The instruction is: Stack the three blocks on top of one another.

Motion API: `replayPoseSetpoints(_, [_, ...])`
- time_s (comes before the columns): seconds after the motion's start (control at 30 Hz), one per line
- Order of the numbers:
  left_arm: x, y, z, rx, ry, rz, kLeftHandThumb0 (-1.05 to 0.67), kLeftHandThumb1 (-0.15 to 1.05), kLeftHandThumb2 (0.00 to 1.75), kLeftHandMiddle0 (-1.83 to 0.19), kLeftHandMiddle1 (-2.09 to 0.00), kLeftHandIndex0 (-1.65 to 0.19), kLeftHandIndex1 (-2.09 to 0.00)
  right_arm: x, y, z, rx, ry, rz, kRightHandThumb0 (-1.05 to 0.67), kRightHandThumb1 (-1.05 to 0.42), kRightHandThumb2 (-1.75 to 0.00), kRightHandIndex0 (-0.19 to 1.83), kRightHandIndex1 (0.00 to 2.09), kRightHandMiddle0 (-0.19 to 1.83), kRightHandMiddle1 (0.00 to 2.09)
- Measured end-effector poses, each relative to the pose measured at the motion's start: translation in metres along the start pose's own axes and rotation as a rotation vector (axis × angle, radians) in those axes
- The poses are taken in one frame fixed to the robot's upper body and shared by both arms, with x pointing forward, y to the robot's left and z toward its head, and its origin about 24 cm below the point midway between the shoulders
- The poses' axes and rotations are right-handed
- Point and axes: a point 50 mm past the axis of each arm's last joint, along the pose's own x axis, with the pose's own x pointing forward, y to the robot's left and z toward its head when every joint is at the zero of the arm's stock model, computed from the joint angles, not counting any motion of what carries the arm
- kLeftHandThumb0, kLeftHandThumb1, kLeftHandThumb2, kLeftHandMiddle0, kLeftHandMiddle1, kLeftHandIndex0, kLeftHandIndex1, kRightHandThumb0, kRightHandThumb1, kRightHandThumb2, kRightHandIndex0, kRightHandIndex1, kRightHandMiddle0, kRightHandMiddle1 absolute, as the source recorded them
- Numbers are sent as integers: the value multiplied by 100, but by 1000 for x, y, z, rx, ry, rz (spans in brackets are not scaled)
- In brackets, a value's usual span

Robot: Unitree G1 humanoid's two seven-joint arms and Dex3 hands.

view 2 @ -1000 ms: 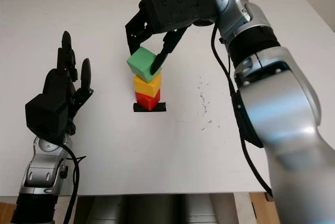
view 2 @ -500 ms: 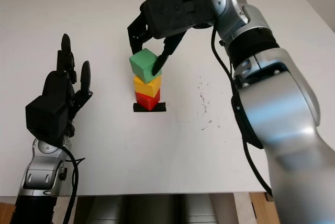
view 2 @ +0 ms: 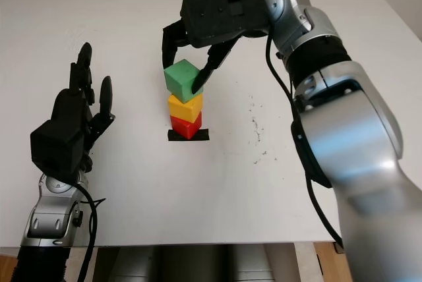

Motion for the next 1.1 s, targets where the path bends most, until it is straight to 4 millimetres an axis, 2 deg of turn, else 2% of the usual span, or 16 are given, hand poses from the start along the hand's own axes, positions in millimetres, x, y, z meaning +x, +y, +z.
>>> replayPoseSetpoints(0.03, [0,0,0,0,0,0,-78,105,65,14,-5,15,-19,0,0,0,-8,-2,0,-72,-84,-5,-5,1,-15,46])
replayPoseSetpoints(0.1, [0,0,0,-3,1,0,-78,105,65,14,-5,18,-15,-3,-1,0,-25,-4,-1,-79,-84,-5,-16,1,-18,13])
replayPoseSetpoints(0.17, [0,1,0,-13,3,0,-78,105,65,15,-5,19,-13,-5,-2,-1,-20,-3,25,-82,-83,-5,-18,0,-19,4])
replayPoseSetpoints(0.27, [0,2,-1,-16,9,0,-79,105,66,15,-5,18,-12,-11,-3,-6,41,-5,53,-87,-84,-5,-19,0,-19,0])
replayPoseSetpoints(0.33, [1,2,-1,-14,9,-2,-78,105,66,16,-5,19,-11,-18,-9,-7,64,-29,15,-93,-90,-8,-19,0,-19,0])
replayPoseSetpoints(0.43, [2,1,-2,-17,7,-4,-80,105,67,17,-5,19,-9,-31,-19,-9,141,-123,-171,-88,-102,-15,-15,2,-16,2])
replayPoseSetpoints(0.53, [3,3,-1,-26,7,-3,-81,105,66,18,-4,19,-7,-44,-20,-20,256,-213,-390,-76,-104,-28,-6,7,-12,5])
replayPoseSetpoints(0.6, [4,4,-2,-32,3,-2,-81,105,66,19,-4,19,-6,-51,-11,-32,358,-246,-507,-74,-105,-31,-2,9,-10,6])
replayPoseSetpoints(0.67, [4,5,-1,-37,-3,-4,-80,105,65,19,-3,19,-5,-55,5,-45,414,-237,-595,-71,-105,-46,-3,8,-10,6])
replayPoseSetpoints(0.73, [5,6,-1,-38,-5,-7,-80,105,65,19,-3,19,-4,-58,29,-61,483,-209,-667,-68,-105,-50,-4,7,-7,7])
replayPoseSetpoints(0.83, [6,9,-4,-27,4,-7,-80,105,66,18,-4,18,-5,-57,68,-81,685,-185,-722,-64,-105,-56,-10,4,-11,5])
replayPoseSetpoints(0.97, [9,8,-3,-22,-8,-5,-79,105,67,14,-6,16,-6,-49,99,-86,877,-175,-739,-65,-105,-61,-18,1,-19,0])
replayPoseSetpoints(1.1, [12,7,-1,-27,-18,-6,-79,105,66,15,-5,16,-6,-43,109,-79,933,-178,-773,-64,-105,-65,-19,1,-19,0])
